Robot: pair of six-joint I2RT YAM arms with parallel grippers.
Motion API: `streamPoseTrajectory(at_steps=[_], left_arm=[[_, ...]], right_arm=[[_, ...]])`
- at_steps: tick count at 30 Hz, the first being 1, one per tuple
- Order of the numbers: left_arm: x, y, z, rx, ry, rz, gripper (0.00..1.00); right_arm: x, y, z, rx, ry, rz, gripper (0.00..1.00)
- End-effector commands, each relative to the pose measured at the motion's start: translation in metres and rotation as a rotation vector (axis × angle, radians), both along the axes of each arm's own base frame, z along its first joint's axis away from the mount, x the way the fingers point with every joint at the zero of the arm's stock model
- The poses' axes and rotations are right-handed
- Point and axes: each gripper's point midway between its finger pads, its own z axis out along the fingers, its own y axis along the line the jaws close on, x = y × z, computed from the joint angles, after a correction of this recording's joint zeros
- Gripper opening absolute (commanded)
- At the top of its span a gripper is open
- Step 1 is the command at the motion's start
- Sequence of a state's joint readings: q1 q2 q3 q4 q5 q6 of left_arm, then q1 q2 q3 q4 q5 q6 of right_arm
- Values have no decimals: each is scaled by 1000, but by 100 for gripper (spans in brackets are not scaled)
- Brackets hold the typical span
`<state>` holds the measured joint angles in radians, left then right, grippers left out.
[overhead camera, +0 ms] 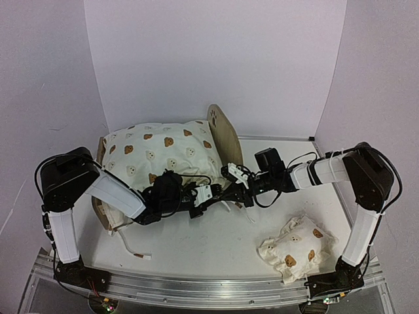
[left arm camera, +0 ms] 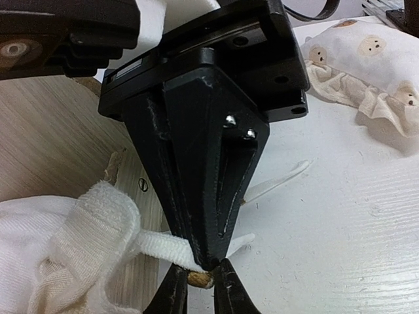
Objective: Set up the pet bed
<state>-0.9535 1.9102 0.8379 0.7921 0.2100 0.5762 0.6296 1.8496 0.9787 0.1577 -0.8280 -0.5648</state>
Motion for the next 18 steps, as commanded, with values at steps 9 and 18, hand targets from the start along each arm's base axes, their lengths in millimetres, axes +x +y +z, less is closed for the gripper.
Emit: streamPoseTrajectory(at_steps=[9,18], left_arm=[[9,-6,0,7,-13,8,6],[14,-1,11,-21,1,52,0]], right_arm=[[-6,16,23,79,-8,83,0],[-5,15,23,72,-2,70,0]])
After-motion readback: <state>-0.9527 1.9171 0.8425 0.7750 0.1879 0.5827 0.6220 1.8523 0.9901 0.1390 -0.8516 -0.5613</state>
